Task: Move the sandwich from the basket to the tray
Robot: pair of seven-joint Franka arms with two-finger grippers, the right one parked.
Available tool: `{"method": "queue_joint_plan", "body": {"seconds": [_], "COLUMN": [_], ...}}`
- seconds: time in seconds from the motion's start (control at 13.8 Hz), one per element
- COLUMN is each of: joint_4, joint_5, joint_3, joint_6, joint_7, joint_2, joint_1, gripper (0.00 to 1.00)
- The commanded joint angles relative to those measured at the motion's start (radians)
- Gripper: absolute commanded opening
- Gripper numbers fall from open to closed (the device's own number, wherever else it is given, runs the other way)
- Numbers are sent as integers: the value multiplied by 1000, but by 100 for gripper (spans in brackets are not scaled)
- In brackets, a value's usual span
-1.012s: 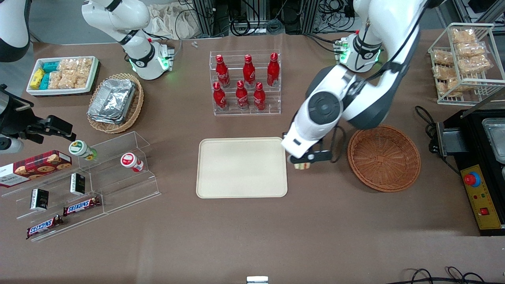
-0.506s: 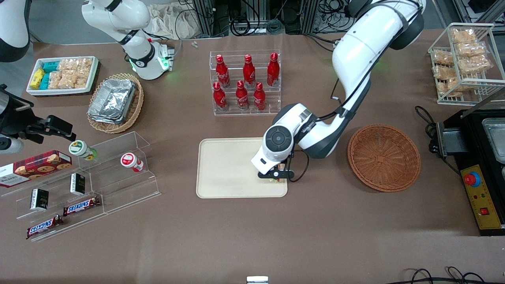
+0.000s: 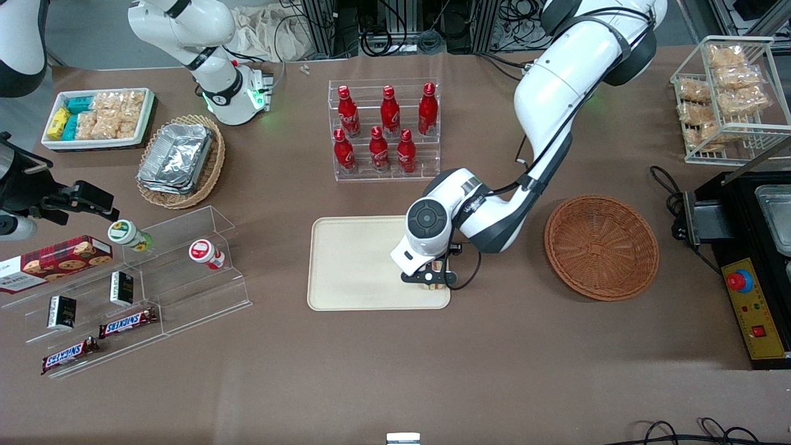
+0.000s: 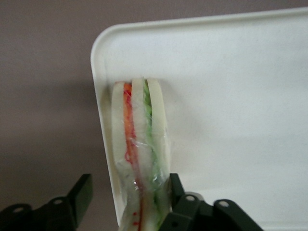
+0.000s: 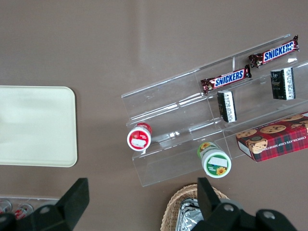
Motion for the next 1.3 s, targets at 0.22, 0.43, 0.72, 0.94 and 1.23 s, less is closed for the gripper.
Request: {"method": "queue_joint_plan", "body": {"seconds": [0.22, 0.43, 0.72, 0.94, 1.23], "joint_4": [1, 0, -2, -16, -101], "joint_5": [-71, -130, -198, -210, -286], "joint_3": [2, 0, 0, 2, 118], "joint_6": [-192, -297, -430, -473, -510], "joint_7": [3, 132, 366, 420, 547], "joint_2": [-252, -377, -464, -516, -655], "joint_1": [115, 221, 383, 457, 451], "gripper": [100, 100, 100, 100, 100]}}
